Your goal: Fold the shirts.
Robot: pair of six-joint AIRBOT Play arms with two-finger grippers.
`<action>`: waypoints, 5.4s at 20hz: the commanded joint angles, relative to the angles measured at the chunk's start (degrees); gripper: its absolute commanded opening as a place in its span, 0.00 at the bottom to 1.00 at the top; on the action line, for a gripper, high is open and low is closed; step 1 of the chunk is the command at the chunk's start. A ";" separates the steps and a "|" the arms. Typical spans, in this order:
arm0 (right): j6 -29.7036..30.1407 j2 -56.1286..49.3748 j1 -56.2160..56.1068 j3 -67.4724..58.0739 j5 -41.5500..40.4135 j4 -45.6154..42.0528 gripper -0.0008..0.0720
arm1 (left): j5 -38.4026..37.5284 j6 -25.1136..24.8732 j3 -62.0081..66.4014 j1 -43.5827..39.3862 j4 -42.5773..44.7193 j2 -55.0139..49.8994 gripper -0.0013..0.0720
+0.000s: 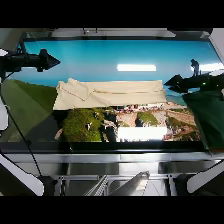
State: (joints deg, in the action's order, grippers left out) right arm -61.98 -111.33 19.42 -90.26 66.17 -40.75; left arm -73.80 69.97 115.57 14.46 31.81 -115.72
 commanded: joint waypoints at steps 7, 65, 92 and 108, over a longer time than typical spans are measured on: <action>-3.45 -5.42 -1.42 -0.20 2.49 6.12 0.70 | -12.07 -1.99 -0.94 -3.80 -2.86 2.27 0.03; -0.15 -6.25 -60.33 -23.06 -36.63 24.20 0.05 | -12.83 0.13 -32.57 9.55 -0.52 53.00 0.04; -15.45 -16.22 -36.09 -21.31 0.55 7.76 0.97 | -17.16 -3.13 -32.59 10.51 0.17 55.74 0.04; -13.20 -11.15 -35.80 -21.59 -0.96 14.01 0.04 | -17.70 -3.98 -32.59 10.51 0.17 55.74 0.04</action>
State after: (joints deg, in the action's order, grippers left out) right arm -75.24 -125.49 -18.09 -111.77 64.82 -27.38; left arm -91.53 66.11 83.00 24.91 31.99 -59.99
